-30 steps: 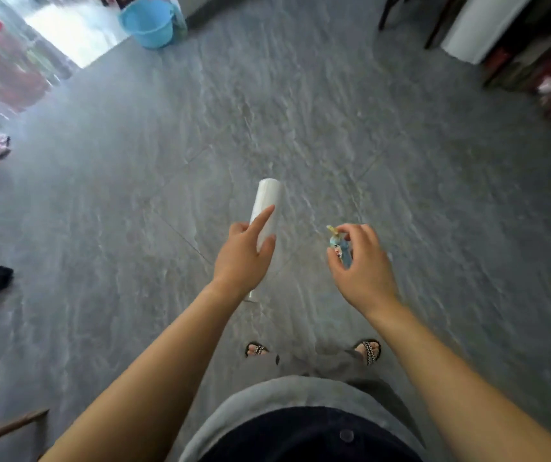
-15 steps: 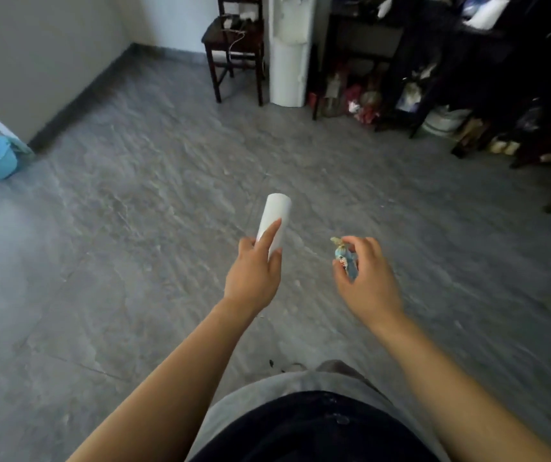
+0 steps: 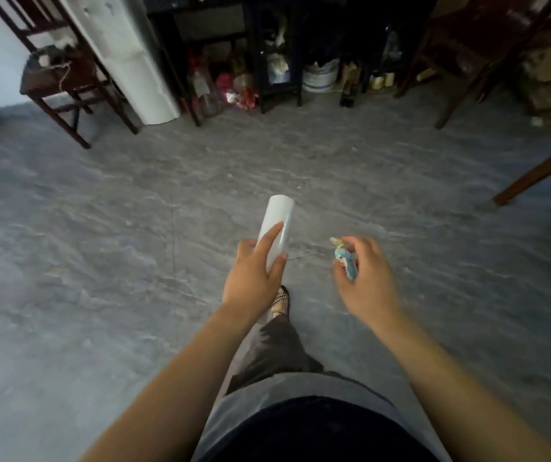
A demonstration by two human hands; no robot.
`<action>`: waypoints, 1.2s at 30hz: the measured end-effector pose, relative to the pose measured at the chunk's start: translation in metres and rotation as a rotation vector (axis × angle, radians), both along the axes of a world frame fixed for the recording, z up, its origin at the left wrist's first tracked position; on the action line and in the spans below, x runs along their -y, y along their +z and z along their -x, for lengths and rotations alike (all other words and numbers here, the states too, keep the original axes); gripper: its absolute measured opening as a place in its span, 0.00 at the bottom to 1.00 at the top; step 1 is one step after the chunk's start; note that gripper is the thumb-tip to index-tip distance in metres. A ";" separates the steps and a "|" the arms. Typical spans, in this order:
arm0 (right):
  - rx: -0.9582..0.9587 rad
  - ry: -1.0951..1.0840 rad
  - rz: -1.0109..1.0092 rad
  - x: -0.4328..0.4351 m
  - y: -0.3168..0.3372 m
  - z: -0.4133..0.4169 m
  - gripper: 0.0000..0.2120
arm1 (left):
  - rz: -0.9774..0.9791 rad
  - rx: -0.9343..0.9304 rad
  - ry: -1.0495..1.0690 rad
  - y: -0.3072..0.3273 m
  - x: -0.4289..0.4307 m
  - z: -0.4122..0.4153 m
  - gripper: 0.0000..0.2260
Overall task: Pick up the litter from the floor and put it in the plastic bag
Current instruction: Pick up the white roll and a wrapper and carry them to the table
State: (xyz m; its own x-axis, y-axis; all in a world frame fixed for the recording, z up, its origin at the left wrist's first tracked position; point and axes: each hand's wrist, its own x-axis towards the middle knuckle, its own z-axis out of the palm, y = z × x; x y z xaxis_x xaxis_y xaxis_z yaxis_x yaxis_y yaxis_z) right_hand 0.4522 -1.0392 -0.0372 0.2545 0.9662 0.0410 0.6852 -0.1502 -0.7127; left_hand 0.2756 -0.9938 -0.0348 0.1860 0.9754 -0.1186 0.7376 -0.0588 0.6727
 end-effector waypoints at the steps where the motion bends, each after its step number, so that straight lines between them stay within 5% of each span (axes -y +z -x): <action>1: 0.000 -0.019 0.011 -0.014 -0.002 -0.009 0.15 | 0.008 -0.001 -0.018 -0.003 -0.019 -0.010 0.22; 15: 0.027 -0.458 0.013 -0.192 0.027 -0.174 0.15 | -0.007 -0.009 -0.468 0.011 -0.274 -0.207 0.23; 23: 0.011 -0.808 0.027 -0.178 0.020 -0.315 0.15 | -0.006 0.006 -0.801 0.006 -0.297 -0.396 0.23; 36: -0.013 -1.064 0.042 -0.106 0.031 -0.602 0.15 | -0.002 0.001 -1.100 0.021 -0.249 -0.725 0.25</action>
State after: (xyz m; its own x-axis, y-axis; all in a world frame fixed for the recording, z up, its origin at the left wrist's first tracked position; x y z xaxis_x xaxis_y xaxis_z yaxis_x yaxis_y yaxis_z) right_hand 1.0540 -0.9333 -0.0058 0.9689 0.2474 0.0040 0.1794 -0.6916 -0.6997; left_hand 1.0010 -0.7451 -0.0139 0.9537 0.2773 -0.1165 0.2812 -0.6849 0.6722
